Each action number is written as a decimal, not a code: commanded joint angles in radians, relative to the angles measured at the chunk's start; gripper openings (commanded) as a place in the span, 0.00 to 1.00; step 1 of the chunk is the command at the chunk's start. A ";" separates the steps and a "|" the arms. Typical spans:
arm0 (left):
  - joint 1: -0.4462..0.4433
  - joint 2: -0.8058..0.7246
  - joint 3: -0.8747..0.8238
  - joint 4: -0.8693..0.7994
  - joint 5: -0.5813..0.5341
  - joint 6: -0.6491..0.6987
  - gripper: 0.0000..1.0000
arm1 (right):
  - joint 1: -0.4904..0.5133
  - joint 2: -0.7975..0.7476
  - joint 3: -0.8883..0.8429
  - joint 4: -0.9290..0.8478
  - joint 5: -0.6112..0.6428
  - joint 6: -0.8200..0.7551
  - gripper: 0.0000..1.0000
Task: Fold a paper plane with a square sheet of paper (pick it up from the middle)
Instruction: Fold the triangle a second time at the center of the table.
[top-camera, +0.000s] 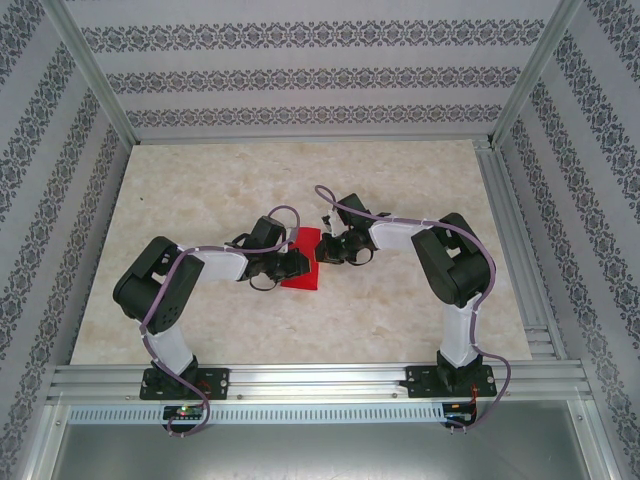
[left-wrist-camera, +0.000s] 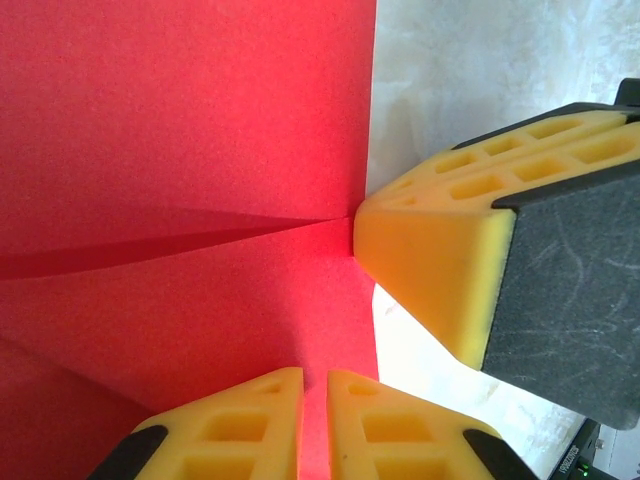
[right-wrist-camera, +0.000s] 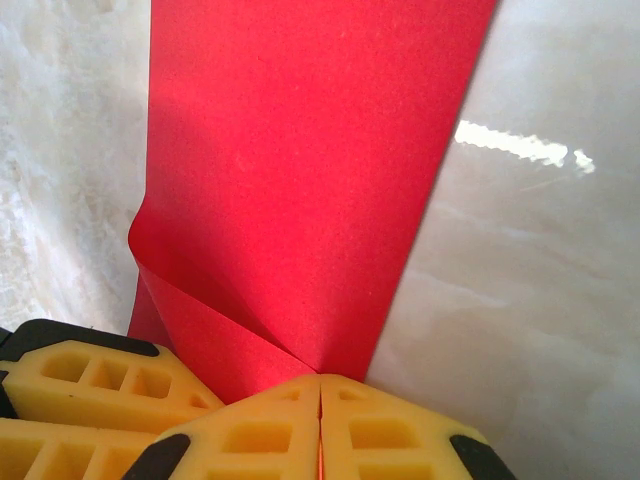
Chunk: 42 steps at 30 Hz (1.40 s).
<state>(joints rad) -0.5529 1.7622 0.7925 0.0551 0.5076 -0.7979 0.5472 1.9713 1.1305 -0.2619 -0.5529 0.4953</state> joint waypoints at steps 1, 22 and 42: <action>-0.007 0.013 0.021 -0.027 -0.021 0.009 0.15 | -0.010 0.015 -0.005 0.003 0.014 -0.012 0.09; -0.008 0.024 0.010 -0.077 -0.076 -0.015 0.13 | -0.011 -0.101 0.019 -0.029 0.046 0.017 0.21; -0.017 0.029 0.014 -0.075 -0.087 -0.027 0.11 | 0.036 0.011 0.048 -0.043 0.019 0.001 0.11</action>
<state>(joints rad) -0.5594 1.7752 0.7979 0.0330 0.4694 -0.8181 0.5743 1.9602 1.1496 -0.2996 -0.5247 0.5030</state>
